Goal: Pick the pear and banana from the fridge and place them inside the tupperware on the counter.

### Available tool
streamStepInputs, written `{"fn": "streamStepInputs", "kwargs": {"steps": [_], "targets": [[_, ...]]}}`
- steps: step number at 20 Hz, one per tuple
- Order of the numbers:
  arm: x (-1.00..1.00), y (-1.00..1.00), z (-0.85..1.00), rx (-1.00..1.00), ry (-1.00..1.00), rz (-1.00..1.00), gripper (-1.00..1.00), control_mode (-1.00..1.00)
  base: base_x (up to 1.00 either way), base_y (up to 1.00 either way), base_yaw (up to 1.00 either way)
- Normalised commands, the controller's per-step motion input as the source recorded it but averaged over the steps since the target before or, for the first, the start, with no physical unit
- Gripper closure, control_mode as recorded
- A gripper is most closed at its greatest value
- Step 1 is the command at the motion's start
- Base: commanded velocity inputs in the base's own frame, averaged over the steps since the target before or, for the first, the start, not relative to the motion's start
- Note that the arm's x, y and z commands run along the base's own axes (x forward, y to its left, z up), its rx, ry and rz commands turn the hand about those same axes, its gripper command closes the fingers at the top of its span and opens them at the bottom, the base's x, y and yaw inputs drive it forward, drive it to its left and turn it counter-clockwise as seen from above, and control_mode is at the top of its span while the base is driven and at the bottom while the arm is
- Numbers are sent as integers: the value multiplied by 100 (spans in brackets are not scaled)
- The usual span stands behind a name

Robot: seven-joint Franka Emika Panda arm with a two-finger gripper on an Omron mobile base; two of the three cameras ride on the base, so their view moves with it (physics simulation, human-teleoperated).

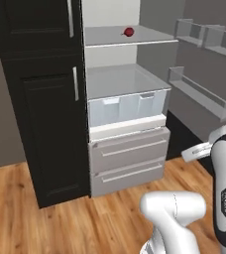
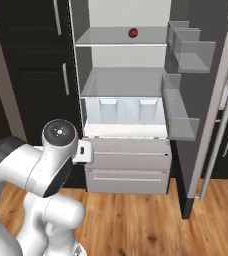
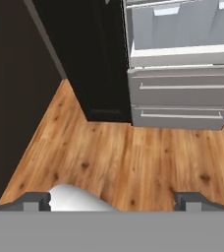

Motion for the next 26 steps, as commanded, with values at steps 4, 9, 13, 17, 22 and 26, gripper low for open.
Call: {"fn": "streamStepInputs", "kwargs": {"steps": [4,9,13,17,22,26], "targets": [[0,0,0,0,0,0,-100,100,39,8,30],[0,0,0,0,0,0,-100,100,64,0,5],[0,0,0,0,0,0,-100,100,72,0,0],[0,0,0,0,0,0,-100,100,72,-2,0],[0,0,0,0,0,0,-100,100,65,-20,0],[0,0,0,0,0,0,-100,100,56,-33,0]]}}
